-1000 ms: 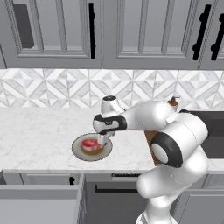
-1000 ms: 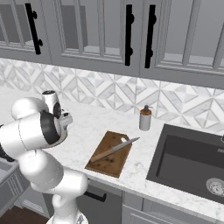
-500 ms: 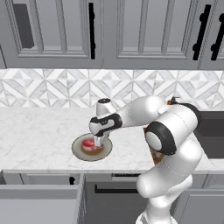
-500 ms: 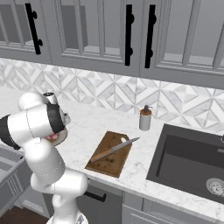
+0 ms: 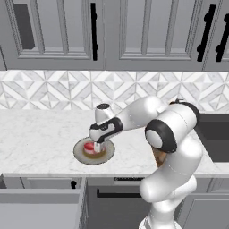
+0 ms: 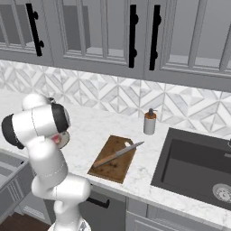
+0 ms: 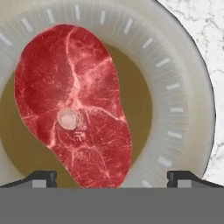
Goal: Pick up the knife from the drawer and place it on the cutting board. Then place the meat from the plate to the cutting board.
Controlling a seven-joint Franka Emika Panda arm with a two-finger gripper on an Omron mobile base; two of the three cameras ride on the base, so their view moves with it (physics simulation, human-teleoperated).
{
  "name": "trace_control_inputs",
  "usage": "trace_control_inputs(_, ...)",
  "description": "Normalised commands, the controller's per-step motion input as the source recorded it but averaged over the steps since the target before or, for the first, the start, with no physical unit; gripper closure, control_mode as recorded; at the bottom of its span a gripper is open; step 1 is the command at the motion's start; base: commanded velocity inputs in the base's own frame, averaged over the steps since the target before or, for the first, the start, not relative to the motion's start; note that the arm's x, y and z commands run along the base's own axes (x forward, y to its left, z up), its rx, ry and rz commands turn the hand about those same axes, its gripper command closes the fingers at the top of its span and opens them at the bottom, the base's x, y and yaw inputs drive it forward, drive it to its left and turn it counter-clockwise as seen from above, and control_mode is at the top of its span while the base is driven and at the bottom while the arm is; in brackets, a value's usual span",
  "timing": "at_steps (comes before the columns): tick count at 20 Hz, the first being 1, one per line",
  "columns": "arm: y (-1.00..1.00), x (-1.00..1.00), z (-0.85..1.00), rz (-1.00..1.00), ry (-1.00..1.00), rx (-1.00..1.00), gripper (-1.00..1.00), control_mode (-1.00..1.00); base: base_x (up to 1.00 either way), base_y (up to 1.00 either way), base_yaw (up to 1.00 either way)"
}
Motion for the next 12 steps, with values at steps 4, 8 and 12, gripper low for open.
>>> trace_control_inputs(4,0.08,0.11,-0.24,0.03,-0.05,-0.01,-1.00,-1.00,0.00,0.00,0.00)
trace_control_inputs(8,0.18,0.00,-0.23,0.02,-0.01,-0.03,-1.00,-1.00,0.00,0.00,0.00)
trace_control_inputs(12,0.16,0.03,-0.17,0.02,0.00,-0.01,-1.00,-1.00,0.00,0.00,0.00)
